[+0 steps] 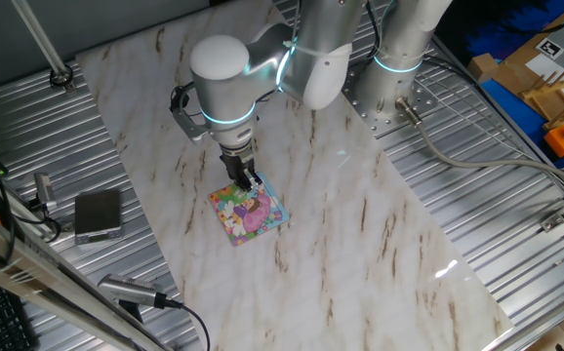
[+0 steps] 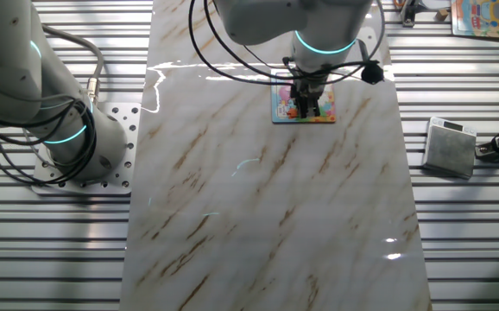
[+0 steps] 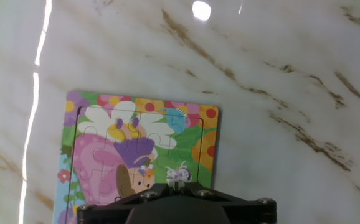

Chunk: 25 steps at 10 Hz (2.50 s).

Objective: Assemble one piece of a puzzle

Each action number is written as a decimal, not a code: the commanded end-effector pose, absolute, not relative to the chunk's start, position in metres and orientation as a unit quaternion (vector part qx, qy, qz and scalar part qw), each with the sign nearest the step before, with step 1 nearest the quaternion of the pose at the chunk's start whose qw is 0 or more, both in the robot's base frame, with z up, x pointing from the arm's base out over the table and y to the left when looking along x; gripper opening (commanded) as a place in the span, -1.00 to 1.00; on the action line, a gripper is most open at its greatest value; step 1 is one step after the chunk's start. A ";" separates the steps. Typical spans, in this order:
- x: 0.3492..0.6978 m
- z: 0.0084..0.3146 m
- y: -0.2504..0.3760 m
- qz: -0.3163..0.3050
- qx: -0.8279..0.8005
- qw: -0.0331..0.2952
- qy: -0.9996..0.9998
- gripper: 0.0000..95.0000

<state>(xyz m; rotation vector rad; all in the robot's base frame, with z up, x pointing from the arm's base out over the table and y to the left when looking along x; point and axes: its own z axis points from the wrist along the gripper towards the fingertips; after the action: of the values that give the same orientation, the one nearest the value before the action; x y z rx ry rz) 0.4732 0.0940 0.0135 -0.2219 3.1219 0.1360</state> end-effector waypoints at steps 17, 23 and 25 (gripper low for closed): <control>0.496 0.019 0.092 0.043 -0.068 -0.003 0.997 -1.00; 0.500 0.017 0.091 0.042 -0.068 -0.002 0.997 -1.00; 0.501 0.016 0.091 0.042 -0.067 -0.002 0.997 -1.00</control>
<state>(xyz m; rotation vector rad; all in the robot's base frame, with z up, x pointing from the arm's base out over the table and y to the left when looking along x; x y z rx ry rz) 0.5006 0.0912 0.0156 -0.2113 3.1344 0.1333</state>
